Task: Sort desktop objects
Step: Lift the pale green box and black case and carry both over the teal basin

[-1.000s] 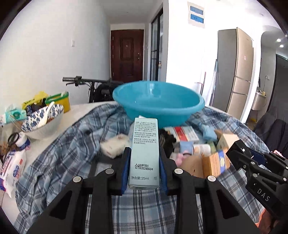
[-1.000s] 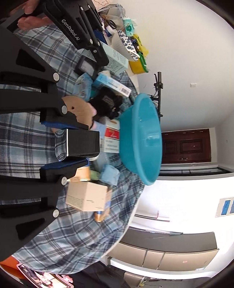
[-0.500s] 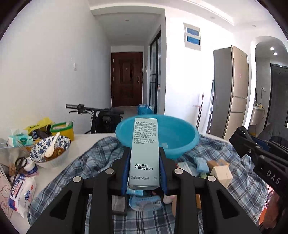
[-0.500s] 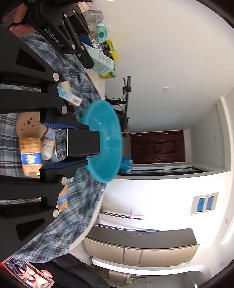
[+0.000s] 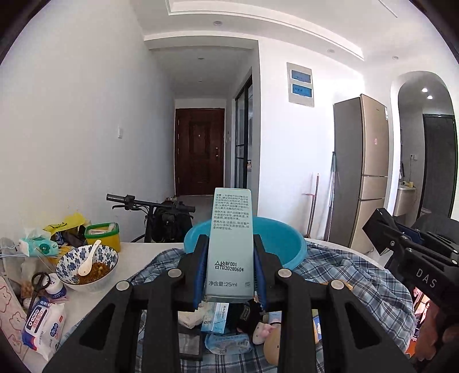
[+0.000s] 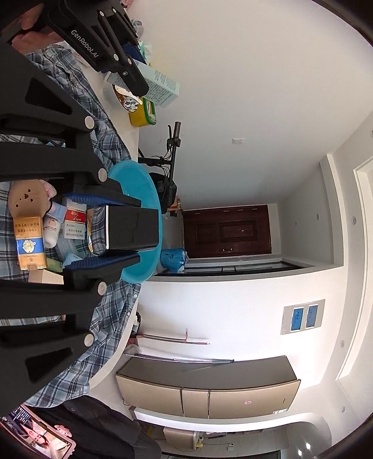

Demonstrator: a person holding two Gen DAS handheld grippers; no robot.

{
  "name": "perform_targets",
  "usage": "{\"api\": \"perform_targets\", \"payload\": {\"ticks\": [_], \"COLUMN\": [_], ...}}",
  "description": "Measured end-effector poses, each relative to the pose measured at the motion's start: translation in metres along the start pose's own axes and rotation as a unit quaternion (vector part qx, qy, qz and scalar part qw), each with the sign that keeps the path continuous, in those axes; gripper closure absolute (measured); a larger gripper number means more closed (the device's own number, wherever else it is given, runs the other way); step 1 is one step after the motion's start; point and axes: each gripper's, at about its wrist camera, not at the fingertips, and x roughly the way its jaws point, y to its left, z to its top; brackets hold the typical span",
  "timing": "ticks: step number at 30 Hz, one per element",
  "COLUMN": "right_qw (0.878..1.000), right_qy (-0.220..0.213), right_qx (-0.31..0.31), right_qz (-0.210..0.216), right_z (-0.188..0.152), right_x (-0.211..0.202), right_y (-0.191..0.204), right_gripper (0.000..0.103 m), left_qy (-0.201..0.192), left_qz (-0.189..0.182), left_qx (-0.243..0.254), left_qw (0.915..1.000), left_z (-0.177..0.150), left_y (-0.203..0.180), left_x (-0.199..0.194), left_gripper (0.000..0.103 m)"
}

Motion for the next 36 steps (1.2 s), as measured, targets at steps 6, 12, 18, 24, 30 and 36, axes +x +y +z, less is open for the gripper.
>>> {"api": "perform_targets", "payload": {"ticks": [6, 12, 18, 24, 30, 36], "right_qw": [1.0, 1.0, 0.999, 0.999, 0.999, 0.999], "right_qy": [-0.008, -0.022, -0.021, -0.026, -0.032, -0.017], "right_qx": [-0.005, -0.016, -0.022, -0.037, -0.034, -0.041], "right_qz": [-0.001, -0.011, -0.01, -0.008, 0.005, 0.004], "right_z": [0.004, 0.018, 0.033, 0.057, 0.075, 0.079], "right_x": [-0.001, 0.014, 0.038, 0.059, 0.078, 0.105], "right_y": [0.0, 0.003, 0.004, 0.013, 0.017, 0.015], "right_gripper": [0.074, 0.074, 0.074, 0.074, 0.074, 0.074], "left_qy": [-0.008, 0.006, -0.021, -0.02, -0.04, -0.04], "left_qz": [-0.006, -0.027, -0.024, -0.031, -0.02, -0.023], "left_qx": [0.009, 0.009, 0.028, 0.026, 0.013, 0.012], "left_qw": [0.9999, 0.9996, 0.9991, 0.999, 0.9989, 0.9989], "left_z": [0.006, 0.011, 0.029, 0.05, 0.07, 0.075], "left_y": [-0.006, -0.009, -0.015, -0.016, -0.012, -0.01], "left_x": [0.0, 0.032, 0.053, 0.083, 0.107, 0.127], "left_gripper": [0.072, 0.072, 0.072, 0.072, 0.072, 0.072]}}
